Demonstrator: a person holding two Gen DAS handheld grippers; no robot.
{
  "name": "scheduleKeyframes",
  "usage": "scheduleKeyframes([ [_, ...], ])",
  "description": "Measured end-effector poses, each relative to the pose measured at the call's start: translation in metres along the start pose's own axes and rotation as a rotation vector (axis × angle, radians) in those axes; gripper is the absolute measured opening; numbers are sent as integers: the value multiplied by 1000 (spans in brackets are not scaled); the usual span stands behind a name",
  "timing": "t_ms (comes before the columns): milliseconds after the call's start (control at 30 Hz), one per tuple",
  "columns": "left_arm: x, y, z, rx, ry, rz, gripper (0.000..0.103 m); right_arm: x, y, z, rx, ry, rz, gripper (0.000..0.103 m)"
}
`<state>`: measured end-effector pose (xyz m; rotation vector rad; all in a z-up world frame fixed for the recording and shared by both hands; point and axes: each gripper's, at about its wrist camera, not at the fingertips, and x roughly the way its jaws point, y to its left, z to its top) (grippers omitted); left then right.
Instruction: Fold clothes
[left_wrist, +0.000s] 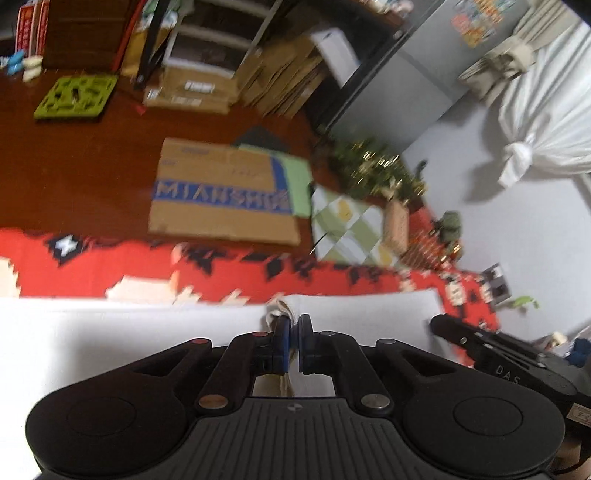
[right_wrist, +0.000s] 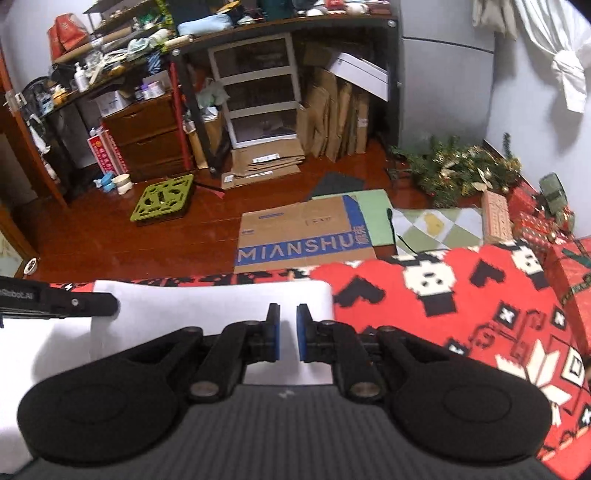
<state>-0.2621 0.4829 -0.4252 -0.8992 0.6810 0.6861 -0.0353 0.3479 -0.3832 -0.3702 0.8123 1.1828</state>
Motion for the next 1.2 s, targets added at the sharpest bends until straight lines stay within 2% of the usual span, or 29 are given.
scheduleKeyframes([
  [100, -4, 8, -2, -19, -1, 15, 12, 17, 4, -4, -40, 34, -8, 11],
  [200, -23, 8, -2, 3, -61, 69, 13, 24, 5, -12, -93, 42, -21, 10],
  [267, -38, 9, -1, -14, -106, 44, 12, 17, 8, -10, -116, 41, -25, 12],
  [333, -37, -3, -1, 20, -105, -14, 6, 10, 11, -7, -120, 10, -12, 12],
  [433, -27, -21, -2, 93, -87, -85, 6, 14, 17, 1, -119, 2, 13, 12],
  [467, -15, -26, -5, 120, -66, -86, 6, 19, 18, 3, -117, 10, 14, 12],
  [533, 10, -23, -10, 98, -15, -71, 6, 27, 18, 7, -101, 31, 13, 12],
  [600, 16, -15, -15, 83, -32, -69, 3, 36, 15, 9, -82, 42, 16, 11],
  [767, 8, 2, -23, 56, -41, -109, 3, 45, 2, 13, -94, 24, 3, 6],
  [900, -2, 1, -22, 77, -41, -75, 2, 52, -14, 18, -74, 12, 11, 2],
  [967, -10, 2, -24, 51, -47, -95, 4, 50, -17, 23, -59, 5, -14, 4],
  [1000, -14, 3, -25, 38, -49, -105, 4, 46, -20, 25, -40, -7, -32, 10],
  [1067, -18, 2, -30, 37, -39, -115, 4, 35, -28, 25, -3, -16, -24, 11],
  [1200, -19, -2, -47, 87, 11, -116, 4, 14, -30, 7, -22, 37, 19, 10],
])
